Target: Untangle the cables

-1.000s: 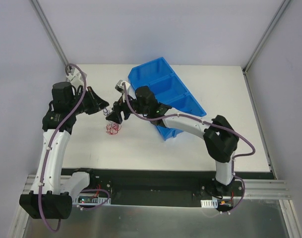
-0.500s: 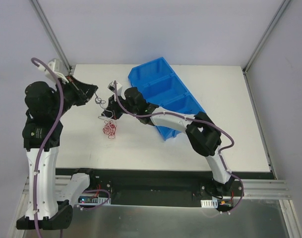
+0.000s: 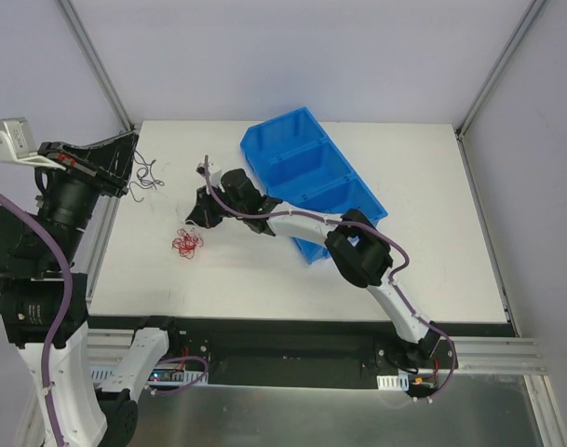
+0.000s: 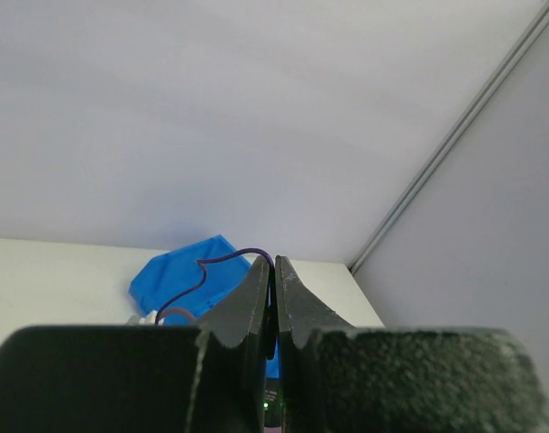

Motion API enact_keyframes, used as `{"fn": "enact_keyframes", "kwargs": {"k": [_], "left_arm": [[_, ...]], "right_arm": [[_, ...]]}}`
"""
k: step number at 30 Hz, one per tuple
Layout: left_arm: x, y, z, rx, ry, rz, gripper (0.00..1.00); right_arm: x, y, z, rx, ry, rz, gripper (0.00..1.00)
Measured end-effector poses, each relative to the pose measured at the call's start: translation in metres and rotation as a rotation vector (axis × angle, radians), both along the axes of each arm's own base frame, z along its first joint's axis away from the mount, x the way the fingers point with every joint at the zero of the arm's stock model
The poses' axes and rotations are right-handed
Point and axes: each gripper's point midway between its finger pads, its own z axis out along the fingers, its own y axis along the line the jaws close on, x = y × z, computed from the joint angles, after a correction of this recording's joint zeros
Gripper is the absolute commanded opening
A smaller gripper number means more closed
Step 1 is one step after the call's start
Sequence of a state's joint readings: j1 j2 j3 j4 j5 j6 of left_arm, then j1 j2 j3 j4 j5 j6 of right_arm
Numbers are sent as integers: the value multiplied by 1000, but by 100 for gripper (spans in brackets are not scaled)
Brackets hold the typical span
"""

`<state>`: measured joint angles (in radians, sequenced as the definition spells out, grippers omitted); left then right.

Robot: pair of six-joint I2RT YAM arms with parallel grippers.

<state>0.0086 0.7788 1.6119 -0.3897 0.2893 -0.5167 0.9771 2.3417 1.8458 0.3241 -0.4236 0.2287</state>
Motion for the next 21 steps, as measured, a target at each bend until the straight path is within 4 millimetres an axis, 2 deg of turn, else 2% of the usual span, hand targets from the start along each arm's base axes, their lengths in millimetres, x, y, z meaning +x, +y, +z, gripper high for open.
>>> {"fn": "enact_keyframes", "kwargs": {"k": [4,7,9,13,17,21], "left_arm": [[5,0,-10,1,40,3,0],[9,1,-32,14,126,8,0],[11,4,-50,39,191,23,0],[12,15,-77,90,284,81,0],[11,20,-90,143,326,105,0],[8,18,-94,211,326,84,0]], "right_arm": [[-2,-4,-14,-48,27,1,1],[-2,-5,-15,-68,19,9,3],[-2,-7,-16,-88,2,18,12],[-6,-20,-18,-169,-42,38,39],[-10,-39,5,-214,-131,62,62],[-17,-56,51,-194,-237,76,76]]}}
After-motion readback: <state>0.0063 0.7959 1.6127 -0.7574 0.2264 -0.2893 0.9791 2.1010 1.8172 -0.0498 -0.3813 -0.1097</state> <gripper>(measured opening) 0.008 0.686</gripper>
